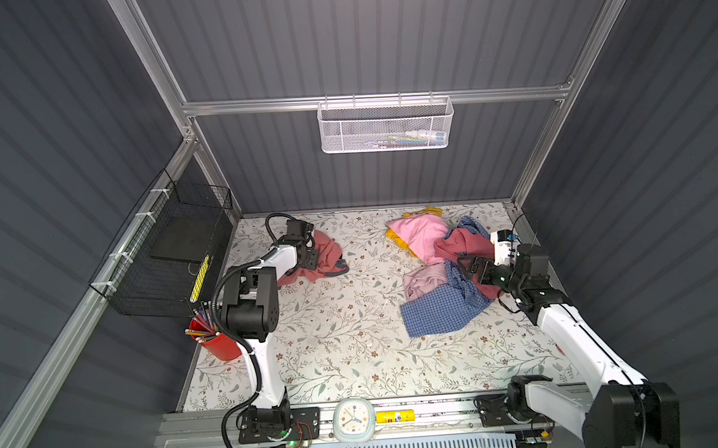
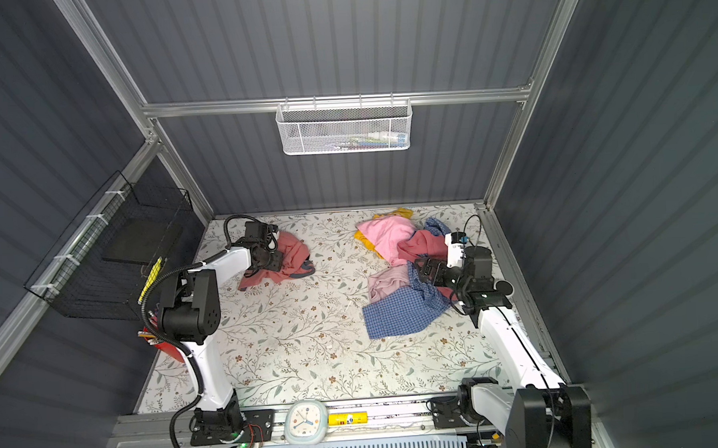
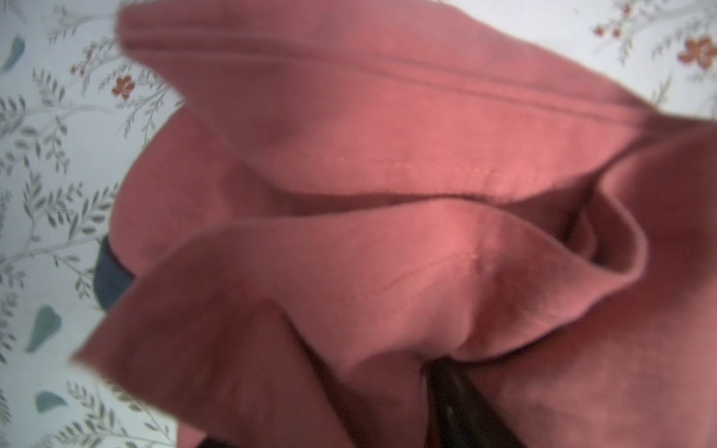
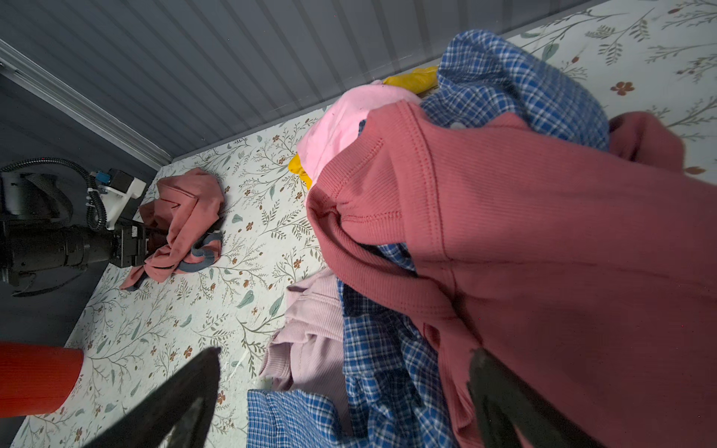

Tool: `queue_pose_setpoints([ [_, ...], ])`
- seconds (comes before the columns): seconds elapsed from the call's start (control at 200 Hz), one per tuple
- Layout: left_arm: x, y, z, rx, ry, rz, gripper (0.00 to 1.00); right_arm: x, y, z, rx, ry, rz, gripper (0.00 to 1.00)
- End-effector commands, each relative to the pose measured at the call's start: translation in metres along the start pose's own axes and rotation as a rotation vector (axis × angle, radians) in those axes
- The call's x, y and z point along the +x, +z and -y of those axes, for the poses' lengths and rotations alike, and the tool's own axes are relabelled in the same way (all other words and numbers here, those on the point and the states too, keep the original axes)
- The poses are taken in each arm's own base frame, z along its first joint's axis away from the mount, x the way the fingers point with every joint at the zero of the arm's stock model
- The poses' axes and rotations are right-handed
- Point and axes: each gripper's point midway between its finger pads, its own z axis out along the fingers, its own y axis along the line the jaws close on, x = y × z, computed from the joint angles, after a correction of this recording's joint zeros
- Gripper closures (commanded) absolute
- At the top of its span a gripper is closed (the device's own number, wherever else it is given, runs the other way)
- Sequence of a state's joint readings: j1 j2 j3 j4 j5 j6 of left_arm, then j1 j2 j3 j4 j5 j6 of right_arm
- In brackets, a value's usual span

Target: Pick out a specific cloth from the pile

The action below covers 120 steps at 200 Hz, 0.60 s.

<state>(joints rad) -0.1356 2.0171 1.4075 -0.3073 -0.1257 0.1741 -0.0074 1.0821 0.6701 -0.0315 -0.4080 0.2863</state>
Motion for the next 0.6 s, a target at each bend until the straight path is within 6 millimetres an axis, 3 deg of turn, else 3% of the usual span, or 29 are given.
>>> queue_pose_setpoints([
  [0.0,-0.027,-0.030,-0.013,-0.035,-0.059,0.088,0.26,-0.012,-0.003,-0.003,0.009,-0.037,0.027,0.01],
  [0.025,-0.015,-0.027,-0.012,-0.037,-0.066,0.066,0.23,-0.013,-0.004,-0.003,0.012,-0.042,0.028,0.01],
  [0.1,-0.016,-0.034,-0.014,-0.046,-0.089,0.088,0.15,-0.013,-0.006,-0.001,0.026,-0.056,0.032,0.01],
  [0.125,-0.016,-0.037,-0.015,-0.052,-0.098,0.096,0.06,-0.013,-0.006,-0.001,0.030,-0.062,0.034,0.01],
  [0.19,-0.018,-0.044,-0.016,-0.058,-0.115,0.116,0.02,-0.014,-0.009,0.001,0.046,-0.075,0.040,0.01],
  [0.595,-0.018,-0.087,-0.017,-0.053,-0.232,0.256,0.00,-0.019,-0.018,0.021,0.170,-0.149,0.121,0.01],
])
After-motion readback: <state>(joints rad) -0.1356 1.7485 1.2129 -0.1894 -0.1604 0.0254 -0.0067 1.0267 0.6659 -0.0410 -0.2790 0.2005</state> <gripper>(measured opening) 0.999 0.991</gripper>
